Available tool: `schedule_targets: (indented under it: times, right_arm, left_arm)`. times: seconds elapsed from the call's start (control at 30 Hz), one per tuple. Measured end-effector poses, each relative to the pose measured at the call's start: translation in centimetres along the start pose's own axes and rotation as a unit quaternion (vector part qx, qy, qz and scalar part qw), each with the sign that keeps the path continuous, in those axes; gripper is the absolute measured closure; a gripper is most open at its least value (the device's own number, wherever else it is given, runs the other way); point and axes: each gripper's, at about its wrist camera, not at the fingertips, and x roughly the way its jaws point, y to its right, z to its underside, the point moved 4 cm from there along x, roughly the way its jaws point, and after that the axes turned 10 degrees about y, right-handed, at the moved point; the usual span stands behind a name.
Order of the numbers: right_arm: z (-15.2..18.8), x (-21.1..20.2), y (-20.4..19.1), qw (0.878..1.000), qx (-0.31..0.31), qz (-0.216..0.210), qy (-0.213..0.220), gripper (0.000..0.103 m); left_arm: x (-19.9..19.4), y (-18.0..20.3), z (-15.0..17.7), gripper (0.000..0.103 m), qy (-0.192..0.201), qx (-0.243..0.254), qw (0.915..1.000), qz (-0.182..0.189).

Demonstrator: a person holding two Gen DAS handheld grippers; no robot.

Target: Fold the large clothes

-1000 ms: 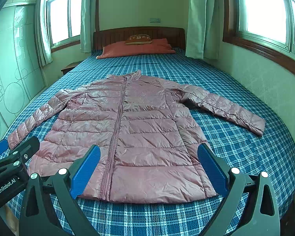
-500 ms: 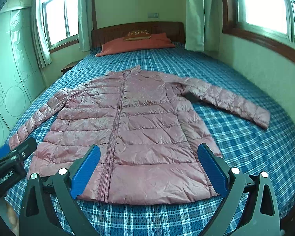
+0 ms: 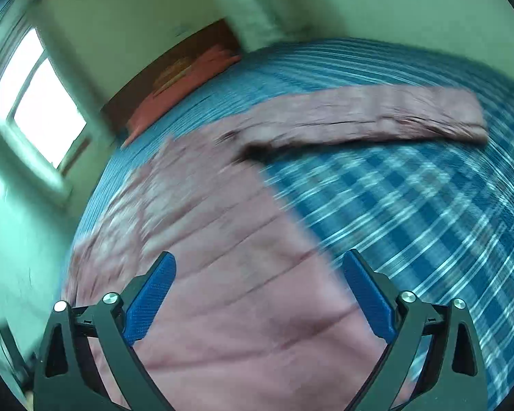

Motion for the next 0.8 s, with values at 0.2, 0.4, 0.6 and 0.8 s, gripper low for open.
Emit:
schedule_targets:
  times: [0.2, 0.4, 0.6, 0.8]
  right_arm:
    - [-4.8, 2.4, 10.3, 0.988, 0.149, 0.032, 0.039, 0.046]
    - [-7.2, 3.2, 16.1, 0.967, 0.238, 0.026, 0.086, 0.045]
    - [-9.3, 3.4, 18.1, 0.952, 0.268, 0.02, 0.147, 0.038]
    - [-11.3, 4.3, 18.0, 0.959, 0.236, 0.041, 0.151, 0.078]
  left_arm:
    - [3.6, -2.1, -1.0, 0.016, -0.005, -0.03, 0.9979, -0.057]
    - [6.3, -2.9, -0.6, 0.022, -0.023, -0.044, 0.9952, -0.084]
    - [6.4, -3.0, -0.5, 0.012, -0.009, -0.033, 0.9934, -0.109]
    - [6.2, -2.8, -0.1, 0.012, -0.004, -0.019, 0.9926, -0.12]
